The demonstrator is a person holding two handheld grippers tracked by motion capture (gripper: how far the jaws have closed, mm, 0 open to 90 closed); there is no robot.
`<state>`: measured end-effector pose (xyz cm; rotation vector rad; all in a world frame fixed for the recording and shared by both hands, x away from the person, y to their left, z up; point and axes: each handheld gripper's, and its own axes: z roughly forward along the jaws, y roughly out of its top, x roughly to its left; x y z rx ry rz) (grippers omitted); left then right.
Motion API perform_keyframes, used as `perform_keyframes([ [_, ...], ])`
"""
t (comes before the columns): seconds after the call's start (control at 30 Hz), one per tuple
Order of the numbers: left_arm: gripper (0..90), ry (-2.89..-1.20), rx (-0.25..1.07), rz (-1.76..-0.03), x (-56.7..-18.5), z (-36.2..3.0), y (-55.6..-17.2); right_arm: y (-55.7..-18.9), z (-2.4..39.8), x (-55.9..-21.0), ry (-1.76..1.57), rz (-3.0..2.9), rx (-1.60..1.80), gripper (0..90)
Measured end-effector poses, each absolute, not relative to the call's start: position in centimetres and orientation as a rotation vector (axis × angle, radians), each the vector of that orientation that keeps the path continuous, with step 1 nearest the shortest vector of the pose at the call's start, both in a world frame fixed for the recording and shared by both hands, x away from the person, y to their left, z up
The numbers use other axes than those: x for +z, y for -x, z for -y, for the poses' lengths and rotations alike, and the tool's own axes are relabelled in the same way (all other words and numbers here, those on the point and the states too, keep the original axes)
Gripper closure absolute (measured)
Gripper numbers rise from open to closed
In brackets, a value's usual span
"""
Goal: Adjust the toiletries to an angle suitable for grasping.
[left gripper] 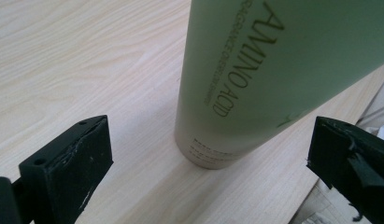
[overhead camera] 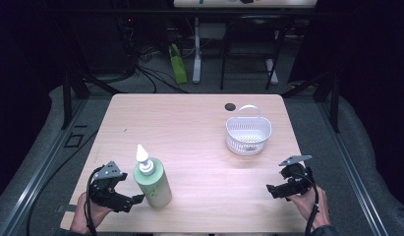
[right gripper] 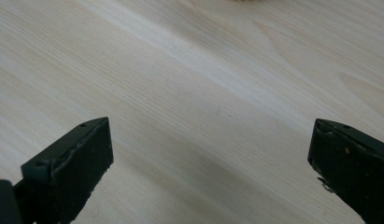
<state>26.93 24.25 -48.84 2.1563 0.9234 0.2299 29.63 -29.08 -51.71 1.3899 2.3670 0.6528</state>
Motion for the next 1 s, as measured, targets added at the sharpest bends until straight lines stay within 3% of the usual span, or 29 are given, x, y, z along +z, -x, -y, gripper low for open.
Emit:
perform_keyframes([
  [1.0, 0.0, -2.006, 0.273, -0.771, -45.9, -21.7, -27.0, -29.7, 28.9, -51.9, -1.373, -2.384, 0.669, 0.2],
])
